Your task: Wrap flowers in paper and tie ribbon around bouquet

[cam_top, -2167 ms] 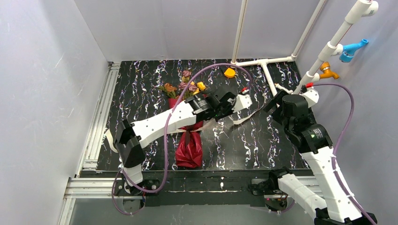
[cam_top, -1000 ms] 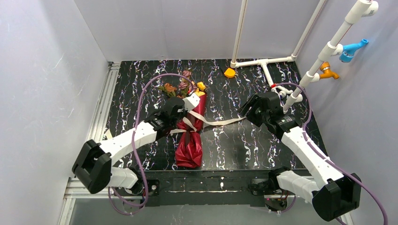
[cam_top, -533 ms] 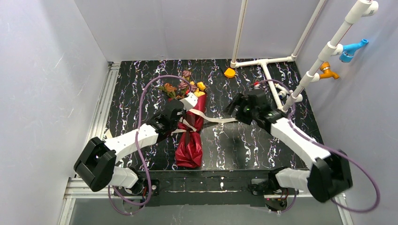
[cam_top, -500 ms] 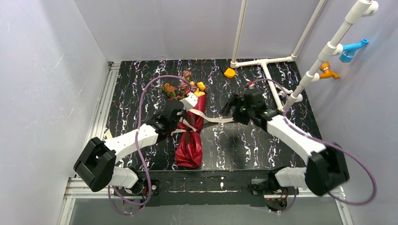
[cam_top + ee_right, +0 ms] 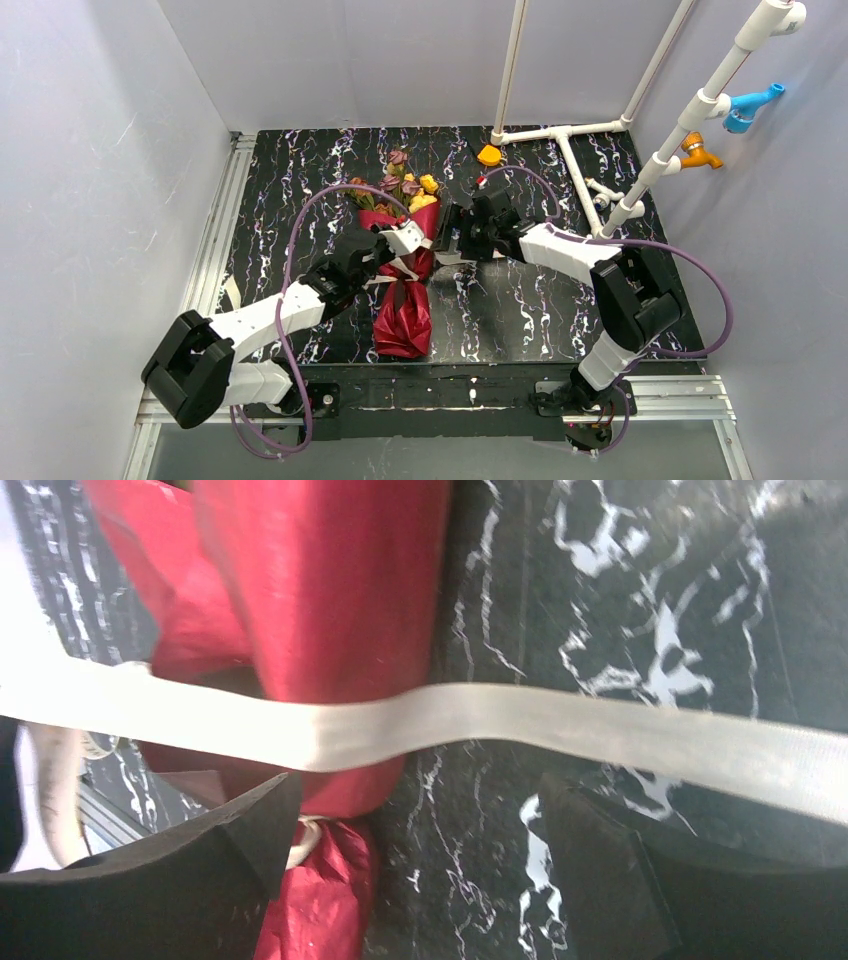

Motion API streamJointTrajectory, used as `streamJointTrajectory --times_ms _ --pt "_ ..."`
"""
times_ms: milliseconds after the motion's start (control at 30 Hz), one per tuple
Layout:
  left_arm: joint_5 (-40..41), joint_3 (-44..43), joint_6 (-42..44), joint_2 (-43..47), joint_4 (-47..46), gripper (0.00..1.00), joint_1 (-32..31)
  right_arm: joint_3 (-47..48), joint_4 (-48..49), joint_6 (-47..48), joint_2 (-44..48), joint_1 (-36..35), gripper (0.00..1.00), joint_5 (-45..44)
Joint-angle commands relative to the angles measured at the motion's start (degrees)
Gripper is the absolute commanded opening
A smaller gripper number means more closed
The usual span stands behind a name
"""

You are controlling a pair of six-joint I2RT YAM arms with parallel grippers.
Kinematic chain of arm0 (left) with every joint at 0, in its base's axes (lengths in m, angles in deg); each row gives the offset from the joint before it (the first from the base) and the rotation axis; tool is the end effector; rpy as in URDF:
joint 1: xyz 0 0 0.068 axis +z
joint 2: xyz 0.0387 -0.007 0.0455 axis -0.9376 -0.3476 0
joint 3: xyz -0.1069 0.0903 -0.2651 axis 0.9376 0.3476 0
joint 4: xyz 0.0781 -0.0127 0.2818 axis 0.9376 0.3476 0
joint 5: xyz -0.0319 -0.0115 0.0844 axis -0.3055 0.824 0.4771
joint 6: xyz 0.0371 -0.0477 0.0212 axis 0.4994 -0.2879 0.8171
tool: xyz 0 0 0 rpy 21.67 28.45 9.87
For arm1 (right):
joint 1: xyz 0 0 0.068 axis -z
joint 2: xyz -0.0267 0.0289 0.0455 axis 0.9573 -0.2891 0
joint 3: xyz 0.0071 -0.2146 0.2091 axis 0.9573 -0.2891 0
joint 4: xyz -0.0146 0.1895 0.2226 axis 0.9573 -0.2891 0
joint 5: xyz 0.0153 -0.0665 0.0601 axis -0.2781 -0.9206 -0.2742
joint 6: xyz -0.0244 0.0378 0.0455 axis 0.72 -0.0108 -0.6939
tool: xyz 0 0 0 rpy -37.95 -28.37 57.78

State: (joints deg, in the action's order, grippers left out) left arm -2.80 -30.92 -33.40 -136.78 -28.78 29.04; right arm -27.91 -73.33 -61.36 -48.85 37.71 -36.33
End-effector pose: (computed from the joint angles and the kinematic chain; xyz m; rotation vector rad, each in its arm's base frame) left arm 0.2412 -0.1860 0.2431 0.9351 1.5778 0.2336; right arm 0.3132 0.2311 0.1969 0.0822 2.4838 0.7869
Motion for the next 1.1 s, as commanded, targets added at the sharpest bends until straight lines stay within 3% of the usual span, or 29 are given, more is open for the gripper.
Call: streamJointTrajectory --times_ms 0,133,233,367,500,633,767,1067 --pt "-8.2 1.8 6.6 4.0 -5.5 0.00 0.4 0.7 9.7 4.2 0.7 0.1 0.96 3.8" --pt "-8.8 1.1 7.3 3.6 -5.4 0.00 0.5 2.4 7.9 16.7 -1.3 0.0 0.90 10.3" --pt "-8.6 1.1 7.8 3.4 -5.4 0.00 0.5 1.1 5.1 23.5 0.0 0.0 0.89 7.7" --pt "-8.3 1.4 8.8 3.3 -5.4 0.00 0.5 -2.8 8.9 30.8 0.7 -0.7 0.84 6.1" --pt "-7.7 1.3 9.4 3.1 -5.5 0.00 0.7 -0.7 6.9 37.3 -4.0 -3.0 0.78 3.1" --pt "-7.7 1.0 8.9 3.2 -5.5 0.00 0.8 2.2 4.0 39.9 -8.4 -4.9 0.71 3.0" --pt "-7.8 1.1 8.6 3.3 -5.5 0.00 0.9 0.7 8.0 40.0 -7.1 -6.7 0.70 0.3" --pt "-7.9 0.9 8.0 3.2 -5.4 0.00 1.0 0.1 10.1 42.0 -5.8 -6.9 0.56 -9.6"
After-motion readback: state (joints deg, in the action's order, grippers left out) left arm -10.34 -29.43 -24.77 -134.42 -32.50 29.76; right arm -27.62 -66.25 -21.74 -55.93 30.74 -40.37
